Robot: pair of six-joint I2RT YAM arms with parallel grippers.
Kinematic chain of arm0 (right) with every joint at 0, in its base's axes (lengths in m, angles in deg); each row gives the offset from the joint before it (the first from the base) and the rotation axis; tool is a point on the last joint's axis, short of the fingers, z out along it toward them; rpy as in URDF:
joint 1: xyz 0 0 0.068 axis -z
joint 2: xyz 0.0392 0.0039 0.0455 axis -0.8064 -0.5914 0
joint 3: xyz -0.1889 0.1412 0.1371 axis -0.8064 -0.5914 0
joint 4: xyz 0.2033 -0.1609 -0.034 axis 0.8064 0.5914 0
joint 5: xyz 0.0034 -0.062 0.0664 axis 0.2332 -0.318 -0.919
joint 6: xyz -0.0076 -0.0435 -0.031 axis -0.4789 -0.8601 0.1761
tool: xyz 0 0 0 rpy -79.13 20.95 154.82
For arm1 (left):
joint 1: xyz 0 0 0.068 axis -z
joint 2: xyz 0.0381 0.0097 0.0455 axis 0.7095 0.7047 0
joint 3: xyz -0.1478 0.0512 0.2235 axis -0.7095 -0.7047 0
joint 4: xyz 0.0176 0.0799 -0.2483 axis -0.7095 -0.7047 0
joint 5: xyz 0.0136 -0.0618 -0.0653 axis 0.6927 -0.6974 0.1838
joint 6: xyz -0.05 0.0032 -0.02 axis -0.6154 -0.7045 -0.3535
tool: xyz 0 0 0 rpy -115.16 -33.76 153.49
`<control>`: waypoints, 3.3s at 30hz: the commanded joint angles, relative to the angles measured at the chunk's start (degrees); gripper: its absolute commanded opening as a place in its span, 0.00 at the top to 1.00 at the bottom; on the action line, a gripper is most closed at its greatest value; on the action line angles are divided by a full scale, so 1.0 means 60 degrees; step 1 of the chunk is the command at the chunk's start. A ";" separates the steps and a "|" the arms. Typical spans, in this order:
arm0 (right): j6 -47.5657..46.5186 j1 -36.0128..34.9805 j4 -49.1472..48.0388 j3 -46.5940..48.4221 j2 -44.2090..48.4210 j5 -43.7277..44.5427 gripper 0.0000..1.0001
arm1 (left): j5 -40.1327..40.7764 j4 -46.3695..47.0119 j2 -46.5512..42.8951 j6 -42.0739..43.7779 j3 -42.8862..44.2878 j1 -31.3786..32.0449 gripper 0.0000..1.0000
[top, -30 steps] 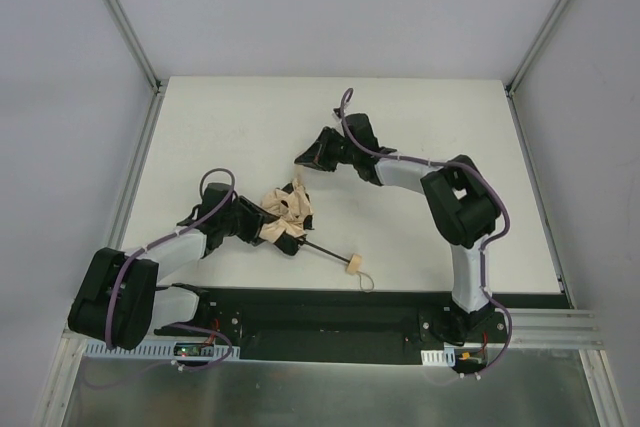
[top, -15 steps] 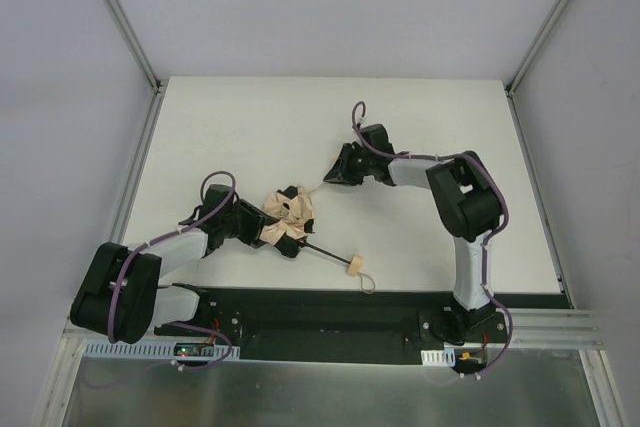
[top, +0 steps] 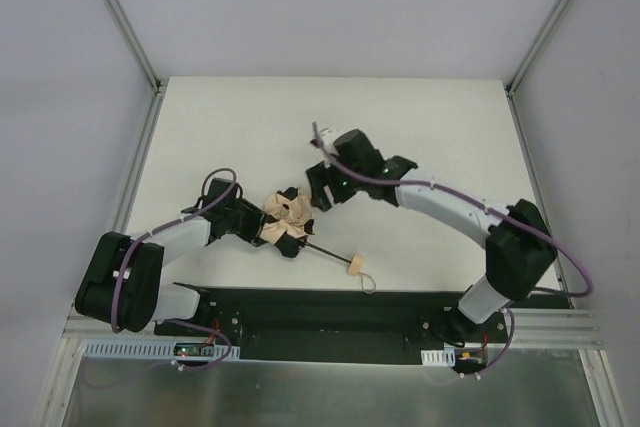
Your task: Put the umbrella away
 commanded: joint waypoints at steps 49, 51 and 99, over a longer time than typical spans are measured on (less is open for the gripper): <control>-0.0660 -0.2373 -0.2215 -0.0680 -0.3831 -0.2666 1.00 | 0.0126 -0.1411 -0.1342 0.2406 0.0581 -0.0739 0.01; -0.0132 -0.2080 -0.2333 -0.0563 -0.4051 -0.3693 1.00 | -0.0197 -0.0869 -0.1415 0.2290 0.0449 -0.0739 0.01; -0.0963 -0.1461 0.2270 0.2941 -0.2208 -0.0040 0.19 | 0.0931 0.0847 0.1837 0.1322 -0.0943 0.0990 0.96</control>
